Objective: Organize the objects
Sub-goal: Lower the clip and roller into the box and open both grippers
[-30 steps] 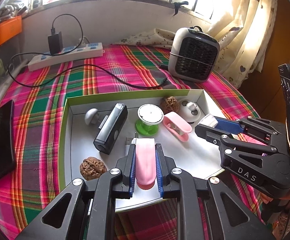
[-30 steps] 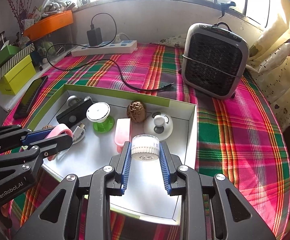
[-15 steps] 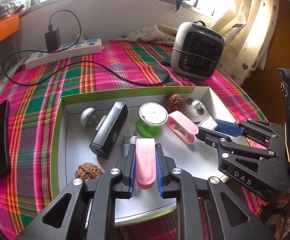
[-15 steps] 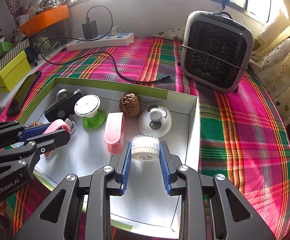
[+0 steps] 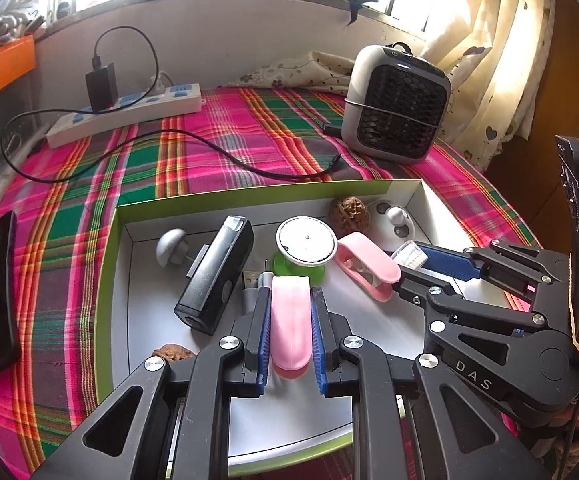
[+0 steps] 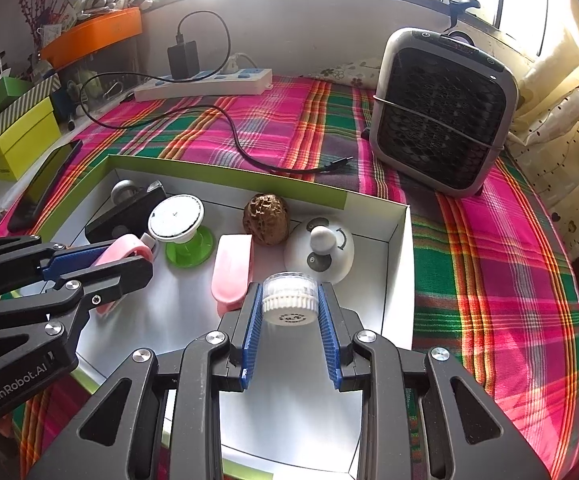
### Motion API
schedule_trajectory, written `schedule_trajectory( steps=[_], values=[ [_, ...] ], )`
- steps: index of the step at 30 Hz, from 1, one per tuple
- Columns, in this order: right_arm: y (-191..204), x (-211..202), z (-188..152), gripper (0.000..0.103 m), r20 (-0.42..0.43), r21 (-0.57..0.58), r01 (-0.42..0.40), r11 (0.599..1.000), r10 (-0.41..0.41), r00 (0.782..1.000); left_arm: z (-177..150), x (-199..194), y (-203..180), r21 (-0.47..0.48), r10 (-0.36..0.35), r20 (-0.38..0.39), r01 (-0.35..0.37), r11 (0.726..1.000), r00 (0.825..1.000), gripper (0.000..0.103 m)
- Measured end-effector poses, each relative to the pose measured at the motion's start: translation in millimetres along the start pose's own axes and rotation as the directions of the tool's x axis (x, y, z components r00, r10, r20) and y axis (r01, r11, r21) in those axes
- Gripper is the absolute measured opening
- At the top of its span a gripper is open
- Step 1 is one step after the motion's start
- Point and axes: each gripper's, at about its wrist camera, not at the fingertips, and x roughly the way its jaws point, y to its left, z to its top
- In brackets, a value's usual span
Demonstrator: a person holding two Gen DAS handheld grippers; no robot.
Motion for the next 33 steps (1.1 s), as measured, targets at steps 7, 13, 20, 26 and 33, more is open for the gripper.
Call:
schedule_trajectory(
  steps=[7, 13, 20, 26, 33],
  values=[
    [1.0, 1.8, -1.1, 0.029, 0.003, -0.004, 0.006, 1.000, -0.006, 1.000, 1.6, 1.8, -1.6, -0.006, 0.010, -0.003, -0.010, 1.000, 1.000, 0.016],
    [1.9, 1.9, -1.0, 0.029, 0.005, -0.002, 0.006, 1.000, -0.006, 1.000, 1.8, 2.5, -2.1, -0.002, 0.010, -0.001, -0.010, 1.000, 1.000, 0.016],
    [4.0, 2.5, -0.6, 0.029, 0.009, 0.000, 0.012, 1.000, -0.012, 1.000, 1.9, 2.8, -3.1, 0.004, 0.024, 0.001, -0.024, 1.000, 1.000, 0.016],
    [5.1, 3.0, -1.3, 0.030, 0.015, -0.003, 0.021, 1.000, -0.021, 1.000, 0.7, 2.9, -4.4, 0.015, 0.048, -0.003, -0.048, 0.999, 0.999, 0.020],
    [4.8, 1.7, -2.1, 0.038, 0.023, 0.001, 0.023, 1.000, -0.023, 0.999, -1.1, 3.1, -6.7, 0.022, 0.068, -0.009, -0.067, 0.997, 0.998, 0.026]
  ],
)
